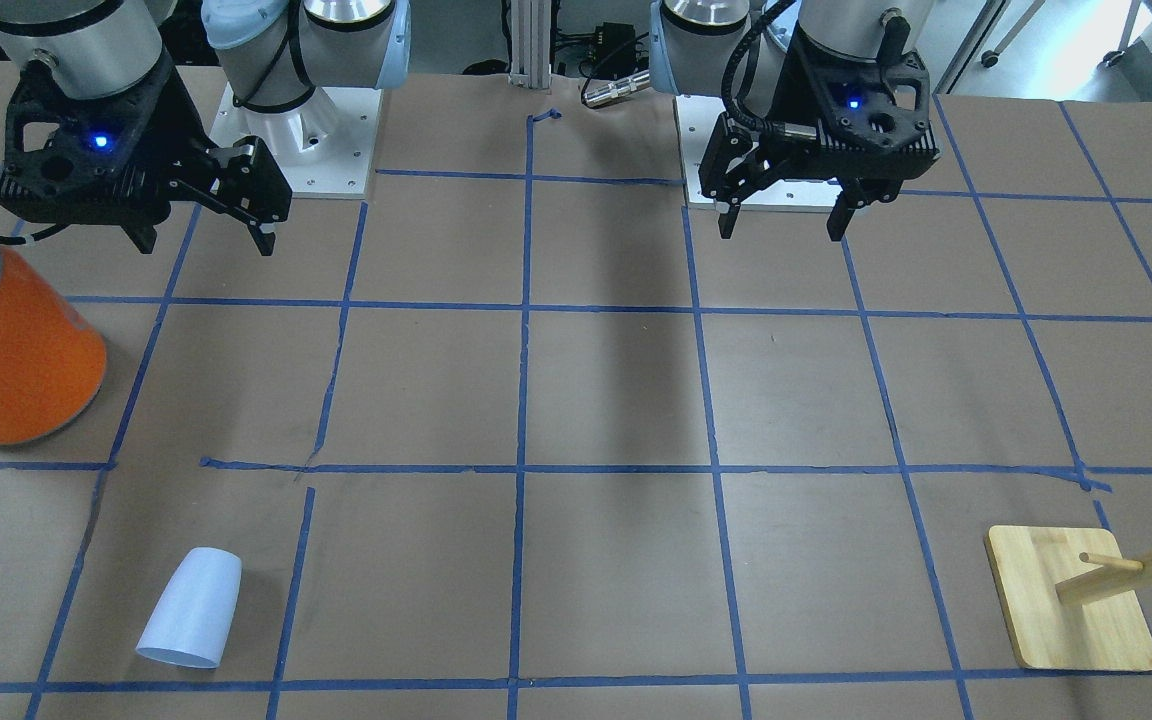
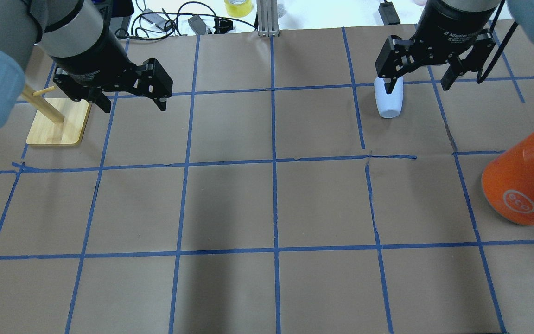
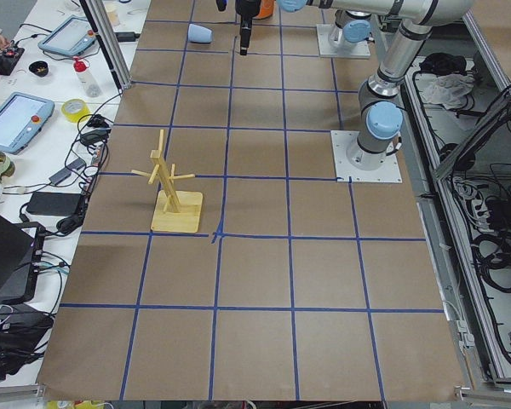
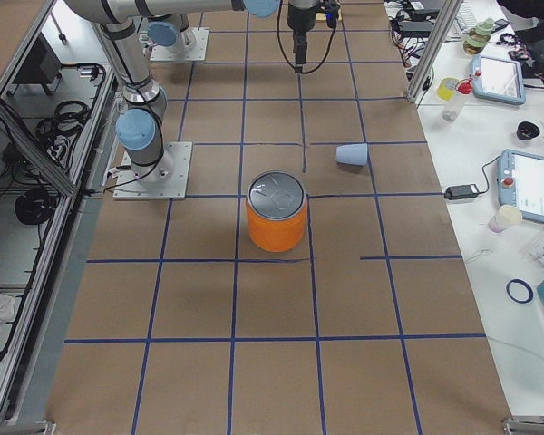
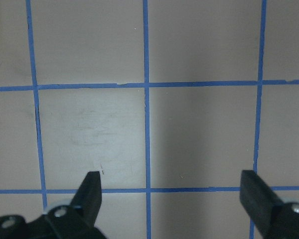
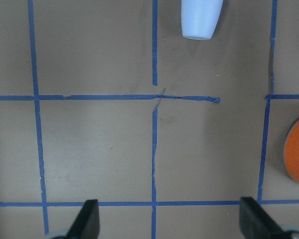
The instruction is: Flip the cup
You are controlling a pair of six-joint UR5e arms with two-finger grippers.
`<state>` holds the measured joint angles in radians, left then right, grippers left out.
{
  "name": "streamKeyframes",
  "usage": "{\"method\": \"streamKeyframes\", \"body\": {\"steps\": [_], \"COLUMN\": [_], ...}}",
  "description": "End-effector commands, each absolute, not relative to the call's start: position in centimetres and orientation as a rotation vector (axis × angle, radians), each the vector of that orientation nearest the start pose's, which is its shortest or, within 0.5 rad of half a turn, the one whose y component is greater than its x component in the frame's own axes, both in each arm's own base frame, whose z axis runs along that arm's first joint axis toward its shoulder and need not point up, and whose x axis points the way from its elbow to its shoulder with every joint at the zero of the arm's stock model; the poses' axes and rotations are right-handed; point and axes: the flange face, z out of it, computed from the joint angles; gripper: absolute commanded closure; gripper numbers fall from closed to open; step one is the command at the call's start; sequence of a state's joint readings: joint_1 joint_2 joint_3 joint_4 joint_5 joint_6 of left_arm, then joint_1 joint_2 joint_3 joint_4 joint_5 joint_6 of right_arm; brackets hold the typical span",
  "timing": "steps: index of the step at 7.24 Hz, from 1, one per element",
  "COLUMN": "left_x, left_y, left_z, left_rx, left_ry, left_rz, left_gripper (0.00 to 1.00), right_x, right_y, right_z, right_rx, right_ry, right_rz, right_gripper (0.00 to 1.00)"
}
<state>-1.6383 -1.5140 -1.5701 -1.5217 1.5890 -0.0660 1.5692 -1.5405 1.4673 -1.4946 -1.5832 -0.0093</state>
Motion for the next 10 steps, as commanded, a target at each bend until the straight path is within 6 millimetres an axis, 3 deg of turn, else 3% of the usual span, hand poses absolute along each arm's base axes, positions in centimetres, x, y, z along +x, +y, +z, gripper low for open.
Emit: {"method": "streamKeyframes", "body": {"steps": [1,10], "left_x": [-16.33,-16.33], "left_y": [-46.72,-46.71], "left_z": [52.06,51.98], "left_rx": [0.001,0.001], "left_ry": [3.126,3.126], "left_rz": [-0.167,-0.165], "left_gripper": [0.00,0.00], "right_x": [13.13,12.99], "right_y": [-50.37,-50.64], "right_z": [51.49,50.94], "right_rx": [-0.012,0.012], "right_ry": [3.154,3.152], "right_rz": [0.007,0.017], "right_gripper": [0.00,0.00]}}
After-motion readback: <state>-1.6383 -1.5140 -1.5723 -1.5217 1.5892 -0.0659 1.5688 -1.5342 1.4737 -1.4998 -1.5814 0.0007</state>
